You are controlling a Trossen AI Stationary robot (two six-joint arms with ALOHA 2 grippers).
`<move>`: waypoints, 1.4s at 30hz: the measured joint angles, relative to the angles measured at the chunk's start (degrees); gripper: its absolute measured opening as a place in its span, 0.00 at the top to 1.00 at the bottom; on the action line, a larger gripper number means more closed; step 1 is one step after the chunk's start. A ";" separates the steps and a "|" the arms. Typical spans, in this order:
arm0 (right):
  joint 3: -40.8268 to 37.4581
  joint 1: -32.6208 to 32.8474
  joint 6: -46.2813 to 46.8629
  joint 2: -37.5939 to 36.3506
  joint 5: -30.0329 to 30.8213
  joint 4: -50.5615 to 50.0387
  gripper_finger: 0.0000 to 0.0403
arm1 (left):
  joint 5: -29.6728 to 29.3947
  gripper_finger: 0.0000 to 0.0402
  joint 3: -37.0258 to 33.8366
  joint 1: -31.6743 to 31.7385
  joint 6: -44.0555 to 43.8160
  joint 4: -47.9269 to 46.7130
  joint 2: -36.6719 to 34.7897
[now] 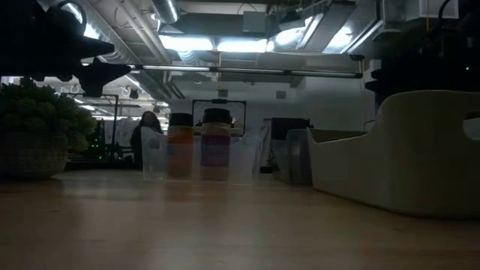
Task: Sort spices by type
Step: Return to Home Position
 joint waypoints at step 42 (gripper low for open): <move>-0.04 0.00 -4.09 0.00 2.36 -0.85 0.41 | -0.36 0.34 0.00 0.01 10.85 -1.33 0.17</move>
